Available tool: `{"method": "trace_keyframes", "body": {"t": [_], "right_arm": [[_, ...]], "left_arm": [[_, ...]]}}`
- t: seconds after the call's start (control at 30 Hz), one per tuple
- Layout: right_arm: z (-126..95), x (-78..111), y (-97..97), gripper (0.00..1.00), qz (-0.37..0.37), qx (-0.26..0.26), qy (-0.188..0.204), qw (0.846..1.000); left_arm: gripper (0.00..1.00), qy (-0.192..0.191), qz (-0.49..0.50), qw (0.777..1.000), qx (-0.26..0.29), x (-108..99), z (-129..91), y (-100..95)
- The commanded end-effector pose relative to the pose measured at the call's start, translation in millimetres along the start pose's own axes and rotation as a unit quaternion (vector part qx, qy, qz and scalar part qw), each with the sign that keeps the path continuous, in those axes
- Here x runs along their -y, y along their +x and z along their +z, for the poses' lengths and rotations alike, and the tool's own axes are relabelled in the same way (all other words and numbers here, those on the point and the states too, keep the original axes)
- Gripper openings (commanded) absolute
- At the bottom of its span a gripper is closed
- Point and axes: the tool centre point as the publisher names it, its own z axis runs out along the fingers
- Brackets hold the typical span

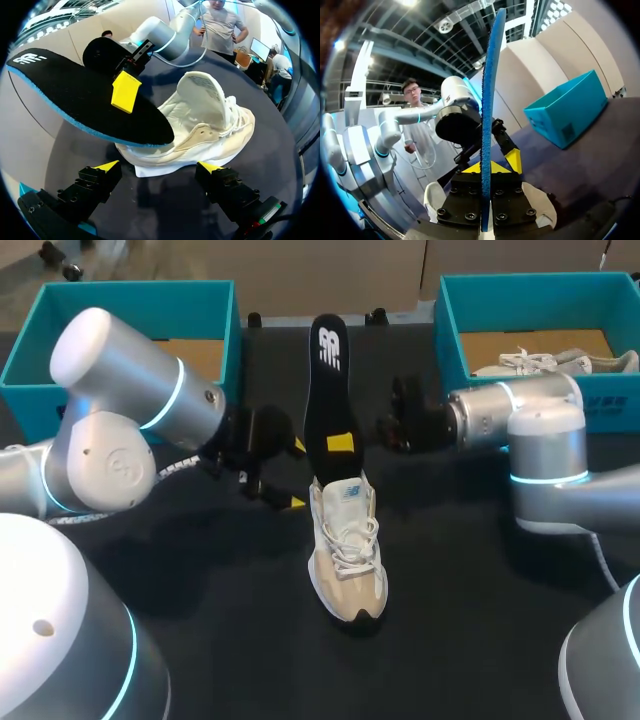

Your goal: Take the shoe out of the shoebox, open the shoe tongue, remove and reinsert the insole, then place the shoe into the shoebox

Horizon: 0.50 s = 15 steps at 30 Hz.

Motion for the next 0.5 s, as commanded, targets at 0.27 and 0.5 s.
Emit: {"method": "trace_keyframes", "body": {"t": [0.27, 0.5], "right_arm": [[2, 9.9, -0.2, 0.00, 0.009, 0.001, -0.003, 1.000], [1, 17.6, 0.3, 0.00, 0.017, 0.000, -0.006, 1.000]], "left_arm": [[1.00, -0.002, -0.008, 1.000, 0.017, 1, 7, -1.1], [1.00, -0.003, -0.009, 1.000, 0.017, 0, 7, -1.3]]}}
